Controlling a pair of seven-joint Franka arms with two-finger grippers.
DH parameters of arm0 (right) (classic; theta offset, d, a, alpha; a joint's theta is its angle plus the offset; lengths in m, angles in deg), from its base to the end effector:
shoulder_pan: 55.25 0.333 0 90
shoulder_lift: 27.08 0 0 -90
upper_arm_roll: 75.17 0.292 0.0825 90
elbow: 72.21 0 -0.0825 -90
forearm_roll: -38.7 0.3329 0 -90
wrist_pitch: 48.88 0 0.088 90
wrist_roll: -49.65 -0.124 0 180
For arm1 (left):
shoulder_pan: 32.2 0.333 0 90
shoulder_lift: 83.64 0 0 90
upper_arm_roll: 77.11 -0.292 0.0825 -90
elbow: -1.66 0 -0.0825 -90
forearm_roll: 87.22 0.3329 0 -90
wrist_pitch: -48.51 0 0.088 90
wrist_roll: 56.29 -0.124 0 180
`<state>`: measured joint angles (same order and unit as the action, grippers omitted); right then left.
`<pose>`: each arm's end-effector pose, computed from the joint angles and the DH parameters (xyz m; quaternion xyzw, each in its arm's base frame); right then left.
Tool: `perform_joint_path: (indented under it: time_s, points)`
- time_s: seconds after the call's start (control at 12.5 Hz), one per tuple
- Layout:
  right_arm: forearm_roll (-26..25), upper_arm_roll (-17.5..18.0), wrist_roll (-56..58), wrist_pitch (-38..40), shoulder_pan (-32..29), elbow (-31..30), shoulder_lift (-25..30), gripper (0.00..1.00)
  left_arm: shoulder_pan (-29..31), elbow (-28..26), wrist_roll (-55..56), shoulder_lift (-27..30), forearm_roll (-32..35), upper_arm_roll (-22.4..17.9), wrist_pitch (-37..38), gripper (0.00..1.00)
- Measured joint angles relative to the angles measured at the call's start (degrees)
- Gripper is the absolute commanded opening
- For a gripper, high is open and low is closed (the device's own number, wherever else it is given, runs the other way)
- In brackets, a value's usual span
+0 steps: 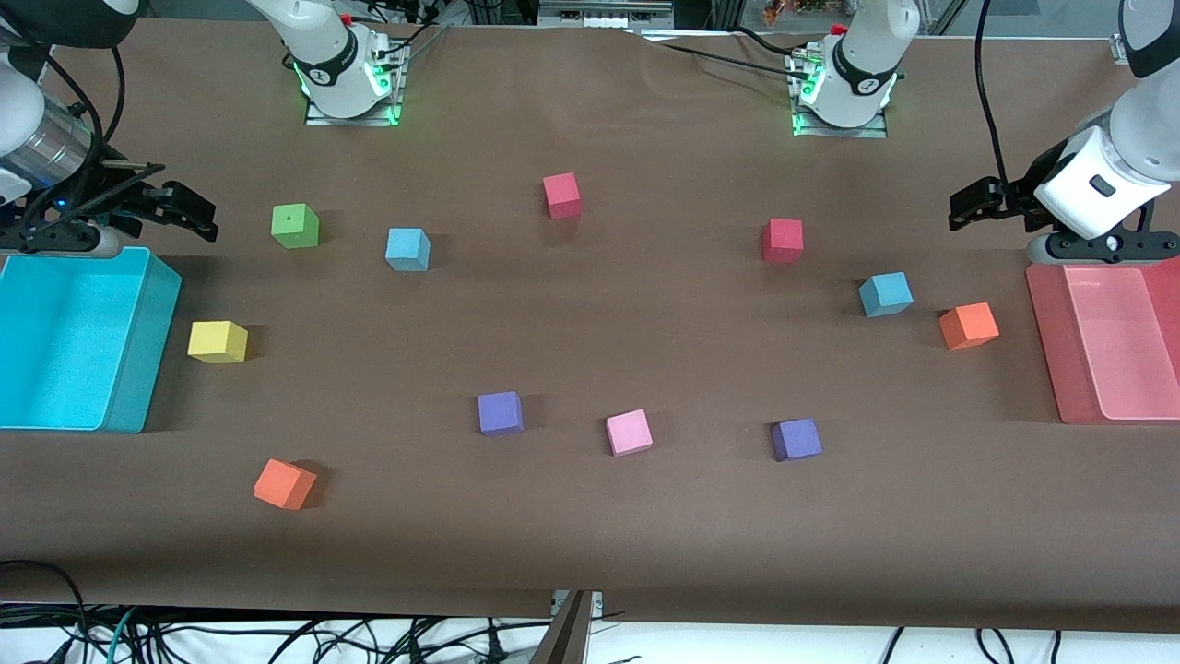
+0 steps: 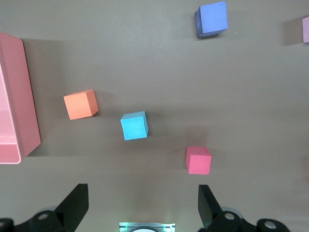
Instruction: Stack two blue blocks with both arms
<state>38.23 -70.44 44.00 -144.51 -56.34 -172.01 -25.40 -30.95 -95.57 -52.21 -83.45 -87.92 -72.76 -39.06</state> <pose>0.4967 0.0311 0.5342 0.9996 -0.0171 -0.0213 0.0070 0.4876 -0.0280 0.5296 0.9965 0.0088 -0.0828 0.0008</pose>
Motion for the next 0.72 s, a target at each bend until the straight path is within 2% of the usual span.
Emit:
perform_joint_path:
  time_s: [0.24,0.48,0.72]
  points:
    - [0.2,0.4,0.0,1.7,0.5,-2.1,-0.2,1.00,0.0,0.0,0.0,0.0,0.0,0.0,0.0,1.00]
    - [3.1,4.3,-0.3,0.9,1.0,-11.0,-0.3,1.00,0.0,0.0,0.0,0.0,0.0,0.0,0.0,1.00]
    - [5.1,9.5,-4.2,-11.3,1.4,-22.9,-0.2,1.00,0.0,0.0,0.0,-0.1,0.0,0.0,0.0,1.00]
